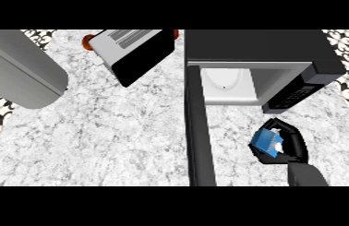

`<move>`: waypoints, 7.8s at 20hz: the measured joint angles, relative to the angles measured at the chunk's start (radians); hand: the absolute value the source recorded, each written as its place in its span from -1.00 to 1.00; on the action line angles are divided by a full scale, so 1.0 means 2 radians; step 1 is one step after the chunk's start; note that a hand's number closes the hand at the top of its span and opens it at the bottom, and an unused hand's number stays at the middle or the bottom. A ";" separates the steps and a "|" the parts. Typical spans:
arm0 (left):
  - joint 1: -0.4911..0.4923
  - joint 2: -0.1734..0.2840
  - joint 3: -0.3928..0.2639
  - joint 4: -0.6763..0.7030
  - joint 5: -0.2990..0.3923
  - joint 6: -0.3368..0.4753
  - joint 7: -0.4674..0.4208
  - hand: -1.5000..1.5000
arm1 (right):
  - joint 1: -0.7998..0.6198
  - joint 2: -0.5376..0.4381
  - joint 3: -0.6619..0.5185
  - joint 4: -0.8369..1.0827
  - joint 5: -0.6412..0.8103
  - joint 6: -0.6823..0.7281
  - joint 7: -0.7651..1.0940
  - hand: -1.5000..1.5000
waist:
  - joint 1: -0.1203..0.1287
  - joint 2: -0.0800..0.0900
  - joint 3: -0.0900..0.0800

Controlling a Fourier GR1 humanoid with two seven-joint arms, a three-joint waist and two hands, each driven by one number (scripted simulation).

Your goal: Pick up the milk, place it into the microwave and close the microwave

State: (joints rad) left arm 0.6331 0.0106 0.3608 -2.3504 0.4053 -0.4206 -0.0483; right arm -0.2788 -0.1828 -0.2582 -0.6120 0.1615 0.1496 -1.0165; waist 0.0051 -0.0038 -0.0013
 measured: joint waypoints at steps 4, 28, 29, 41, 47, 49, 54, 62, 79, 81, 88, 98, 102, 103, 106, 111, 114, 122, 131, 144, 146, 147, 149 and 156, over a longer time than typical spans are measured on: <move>0.003 0.001 0.018 0.002 0.005 -0.006 -0.004 -1.00 | 0.035 0.019 0.027 -0.087 -0.004 0.006 0.022 1.00 | -0.004 -0.002 0.000; 0.002 0.011 0.066 0.015 0.060 -0.041 0.004 -1.00 | -0.157 0.053 0.063 -0.118 0.093 -0.175 0.250 1.00 | 0.011 0.004 0.001; -0.005 0.010 0.066 0.021 0.056 -0.041 0.002 -1.00 | -0.176 0.052 0.060 -0.099 0.098 -0.185 0.255 1.00 | 0.011 0.005 0.002; -0.033 0.013 0.068 0.034 0.058 -0.052 0.008 -1.00 | -0.304 0.019 0.006 0.108 0.123 -0.302 0.197 1.00 | 0.030 0.013 0.003; -0.052 0.021 0.062 0.045 0.056 -0.053 0.013 -1.00 | -0.329 -0.005 0.002 0.153 0.145 -0.372 0.175 1.00 | 0.040 0.022 0.005; -0.059 0.022 0.058 0.045 0.054 -0.050 0.019 -1.00 | -0.336 -0.013 0.002 0.168 0.152 -0.387 0.172 1.00 | 0.042 0.024 0.005; -0.071 0.024 0.056 0.051 0.048 -0.049 0.019 -1.00 | -0.344 -0.037 0.004 0.201 0.169 -0.422 0.177 -1.00 | 0.049 0.028 0.004; -0.090 0.032 0.055 0.063 0.027 -0.047 0.019 -1.00 | -0.347 -0.056 0.017 0.243 0.202 -0.489 0.224 -1.00 | 0.058 0.029 0.000; -0.112 0.037 0.005 0.090 -0.007 -0.091 0.016 -1.00 | -0.372 -0.039 -0.020 0.241 0.160 -0.364 0.149 -1.00 | 0.051 0.027 0.004; -0.115 0.038 -0.003 0.092 -0.010 -0.097 0.016 -1.00 | -0.370 -0.038 -0.031 0.240 0.148 -0.337 0.135 -1.00 | 0.047 0.025 0.004; -0.122 0.020 -0.044 0.083 -0.031 -0.102 0.022 -1.00 | -0.349 -0.022 -0.068 0.238 0.104 -0.255 0.090 -1.00 | 0.032 0.018 0.003; -0.110 -0.002 -0.120 0.063 -0.059 -0.098 0.043 1.00 | -0.302 -0.008 -0.097 0.234 0.058 -0.122 0.055 -1.00 | 0.016 0.006 0.000; -0.126 -0.004 -0.155 0.070 -0.077 -0.081 0.058 1.00 | -0.276 0.004 -0.097 0.224 0.047 -0.070 0.038 -1.00 | 0.009 0.001 -0.001; -0.129 -0.004 -0.165 0.071 -0.080 -0.076 0.064 1.00 | -0.270 0.006 -0.095 0.220 0.045 -0.057 0.036 -1.00 | 0.007 -0.001 -0.002; -0.137 -0.005 -0.190 0.081 -0.096 -0.059 0.065 1.00 | -0.247 0.015 -0.091 0.203 0.039 -0.041 0.030 -1.00 | 0.002 -0.004 -0.002; -0.141 -0.005 -0.234 0.085 -0.119 -0.040 0.071 1.00 | -0.181 0.025 -0.073 0.170 0.042 -0.023 0.009 -1.00 | -0.009 -0.008 -0.002; -0.161 -0.005 -0.261 0.096 -0.140 -0.029 0.077 1.00 | -0.142 0.026 -0.064 0.142 0.041 -0.015 0.008 -1.00 | -0.015 -0.007 -0.001; -0.231 -0.005 -0.350 0.151 -0.216 0.034 0.071 1.00 | -0.016 0.010 -0.053 0.040 0.017 0.009 0.014 -1.00 | -0.025 -0.005 -0.001; -0.343 -0.005 -0.441 0.315 -0.275 0.102 0.033 1.00 | 0.120 -0.007 -0.028 -0.120 -0.016 0.043 0.035 -1.00 | -0.030 -0.002 -0.001; -0.448 -0.004 -0.560 0.556 -0.248 0.306 -0.110 1.00 | 0.261 -0.043 0.017 -0.352 -0.097 0.108 0.086 -1.00 | -0.043 0.003 -0.002; -0.466 -0.003 -0.578 0.577 -0.223 0.336 -0.124 1.00 | 0.271 -0.048 0.020 -0.382 -0.117 0.117 0.100 -1.00 | -0.046 0.004 -0.002; -0.473 -0.003 -0.587 0.589 -0.212 0.349 -0.130 1.00 | 0.278 -0.052 0.022 -0.397 -0.126 0.122 0.105 -1.00 | -0.049 0.005 -0.002; -0.489 -0.003 -0.606 0.611 -0.188 0.369 -0.140 1.00 | 0.285 -0.056 0.029 -0.425 -0.140 0.128 0.120 -1.00 | -0.052 0.006 -0.002; -0.541 -0.002 -0.654 0.647 -0.100 0.415 -0.151 1.00 | 0.303 -0.076 0.044 -0.514 -0.188 0.149 0.168 -1.00 | -0.069 0.010 -0.003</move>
State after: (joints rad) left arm -0.4485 0.0069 -0.9480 -1.0555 0.2062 0.4100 -0.3511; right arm 0.3267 -0.3348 -0.1705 -1.6405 -0.2150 0.4483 -0.6803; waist -0.1335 0.0160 -0.0068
